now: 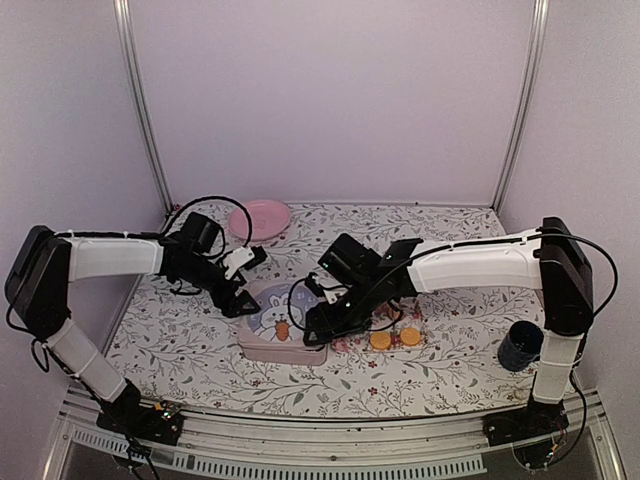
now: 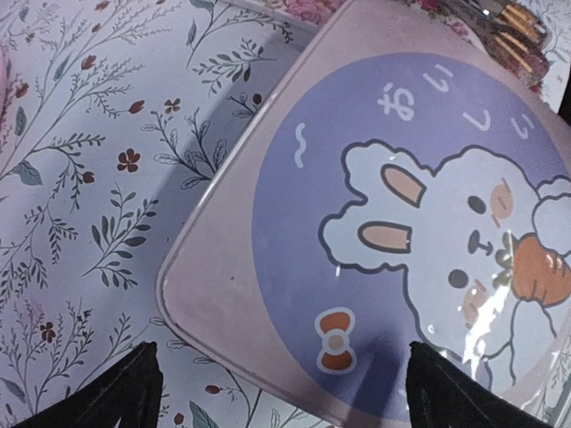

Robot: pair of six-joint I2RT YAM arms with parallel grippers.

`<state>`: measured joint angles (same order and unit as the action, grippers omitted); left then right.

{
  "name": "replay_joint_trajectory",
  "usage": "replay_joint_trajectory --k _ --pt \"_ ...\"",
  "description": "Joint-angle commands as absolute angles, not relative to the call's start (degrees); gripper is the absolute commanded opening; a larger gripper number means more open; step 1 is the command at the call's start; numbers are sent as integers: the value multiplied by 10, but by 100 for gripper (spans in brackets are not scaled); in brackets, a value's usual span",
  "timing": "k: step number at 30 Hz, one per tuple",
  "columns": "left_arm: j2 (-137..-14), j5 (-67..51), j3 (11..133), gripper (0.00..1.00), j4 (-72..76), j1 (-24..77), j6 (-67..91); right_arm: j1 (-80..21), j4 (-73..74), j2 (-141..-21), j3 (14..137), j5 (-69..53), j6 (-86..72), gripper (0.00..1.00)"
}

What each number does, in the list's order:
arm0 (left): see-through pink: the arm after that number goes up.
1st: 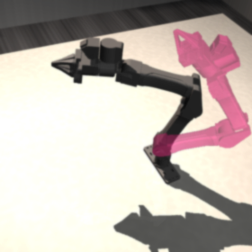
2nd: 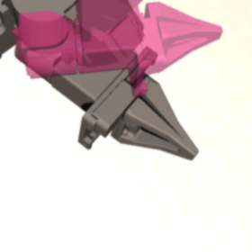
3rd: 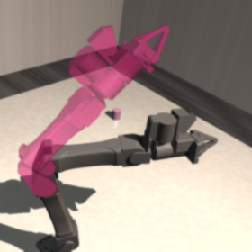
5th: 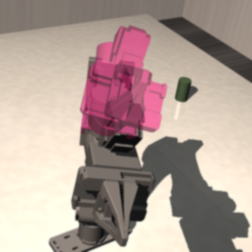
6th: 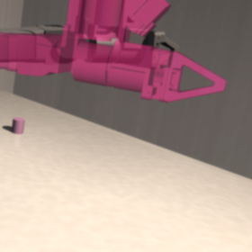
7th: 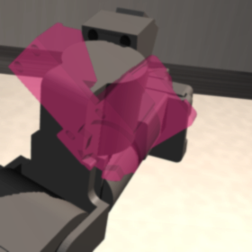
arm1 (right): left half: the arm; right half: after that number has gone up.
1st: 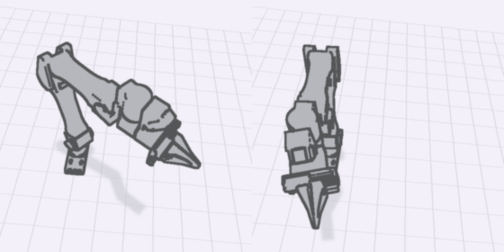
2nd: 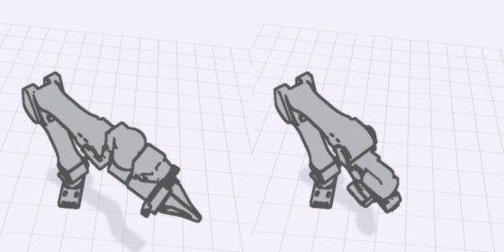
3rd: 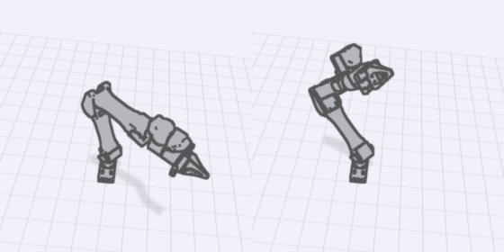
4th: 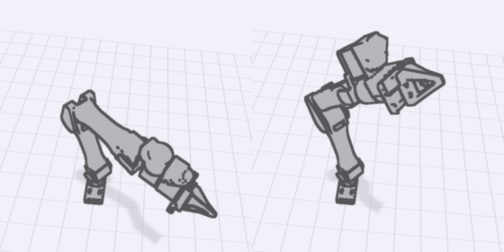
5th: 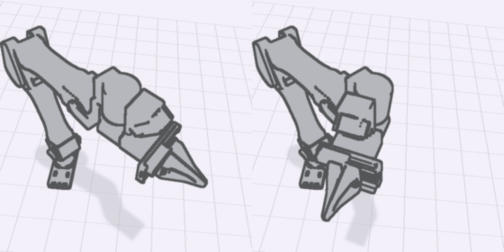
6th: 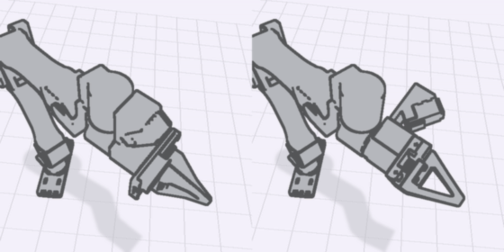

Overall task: Pack the cookies
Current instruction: Rotate the box lid on the packing box.

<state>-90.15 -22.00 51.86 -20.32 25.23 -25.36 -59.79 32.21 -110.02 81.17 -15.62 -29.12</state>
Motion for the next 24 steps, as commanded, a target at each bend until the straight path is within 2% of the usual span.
replay_joint_trajectory --k 1,13,24 --pt "-919 -205 535 95 -196 256 -257 -609 328 -1107 810 -167 -285 70" --pt "-923 -217 536 95 -198 257 -259 -615 360 -1086 803 -149 -276 71" --pt "-919 -247 543 94 -205 258 -265 -555 369 -1055 799 -141 -248 71"
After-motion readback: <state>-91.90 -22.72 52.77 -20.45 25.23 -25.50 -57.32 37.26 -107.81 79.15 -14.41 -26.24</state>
